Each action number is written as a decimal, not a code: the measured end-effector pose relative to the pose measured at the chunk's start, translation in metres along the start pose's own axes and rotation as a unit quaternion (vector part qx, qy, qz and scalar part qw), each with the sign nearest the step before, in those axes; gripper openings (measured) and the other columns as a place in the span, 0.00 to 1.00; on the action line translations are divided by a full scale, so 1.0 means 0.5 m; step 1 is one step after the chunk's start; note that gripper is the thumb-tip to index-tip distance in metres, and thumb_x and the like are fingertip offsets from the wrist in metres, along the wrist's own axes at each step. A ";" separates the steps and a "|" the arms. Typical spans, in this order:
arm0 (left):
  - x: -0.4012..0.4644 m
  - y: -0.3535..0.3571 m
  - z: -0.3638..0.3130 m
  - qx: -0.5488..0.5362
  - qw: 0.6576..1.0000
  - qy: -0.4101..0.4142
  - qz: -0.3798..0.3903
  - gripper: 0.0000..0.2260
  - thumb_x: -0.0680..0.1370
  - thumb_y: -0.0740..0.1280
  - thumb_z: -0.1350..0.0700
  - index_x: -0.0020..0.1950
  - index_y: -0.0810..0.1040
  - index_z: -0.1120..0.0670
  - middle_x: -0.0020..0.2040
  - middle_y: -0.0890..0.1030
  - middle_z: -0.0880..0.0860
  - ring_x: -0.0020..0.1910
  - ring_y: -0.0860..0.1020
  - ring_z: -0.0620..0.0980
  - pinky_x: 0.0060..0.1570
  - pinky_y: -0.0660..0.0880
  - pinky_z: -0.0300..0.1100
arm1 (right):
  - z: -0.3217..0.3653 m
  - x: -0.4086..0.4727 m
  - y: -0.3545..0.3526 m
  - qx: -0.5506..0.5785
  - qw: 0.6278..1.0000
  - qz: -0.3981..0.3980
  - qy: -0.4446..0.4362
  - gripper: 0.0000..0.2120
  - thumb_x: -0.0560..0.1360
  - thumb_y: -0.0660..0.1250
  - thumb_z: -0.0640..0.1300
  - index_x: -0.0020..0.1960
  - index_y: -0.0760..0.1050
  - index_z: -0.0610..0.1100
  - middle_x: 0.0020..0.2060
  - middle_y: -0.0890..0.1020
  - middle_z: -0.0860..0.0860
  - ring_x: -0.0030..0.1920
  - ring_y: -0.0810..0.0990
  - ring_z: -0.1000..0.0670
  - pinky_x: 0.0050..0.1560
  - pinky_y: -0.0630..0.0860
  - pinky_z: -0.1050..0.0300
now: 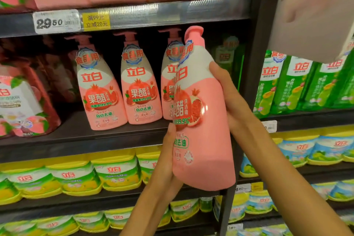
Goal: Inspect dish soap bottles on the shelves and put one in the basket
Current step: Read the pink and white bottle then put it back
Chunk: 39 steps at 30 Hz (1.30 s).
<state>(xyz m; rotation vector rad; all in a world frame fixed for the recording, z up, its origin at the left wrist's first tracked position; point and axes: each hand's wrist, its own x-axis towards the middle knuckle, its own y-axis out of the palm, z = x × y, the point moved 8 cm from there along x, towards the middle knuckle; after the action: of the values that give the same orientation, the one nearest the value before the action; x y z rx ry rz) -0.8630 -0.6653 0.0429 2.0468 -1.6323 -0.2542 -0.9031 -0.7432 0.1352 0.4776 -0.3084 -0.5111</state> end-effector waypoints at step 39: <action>0.036 -0.027 -0.018 0.329 0.929 0.167 -0.038 0.39 0.58 0.78 0.39 0.66 0.70 0.42 0.58 0.80 0.45 0.57 0.80 0.46 0.47 0.79 0.38 | 0.087 -0.109 -0.009 -0.342 0.898 -0.008 -0.276 0.30 0.62 0.77 0.46 0.61 0.70 0.51 0.50 0.83 0.59 0.51 0.83 0.56 0.46 0.78 0.65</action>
<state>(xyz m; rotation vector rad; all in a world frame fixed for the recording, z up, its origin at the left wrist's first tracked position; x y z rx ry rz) -0.8425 -0.6779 0.0468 2.4491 -1.5438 0.6761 -0.9675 -0.7331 0.1610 -0.3678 -0.6354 -0.7268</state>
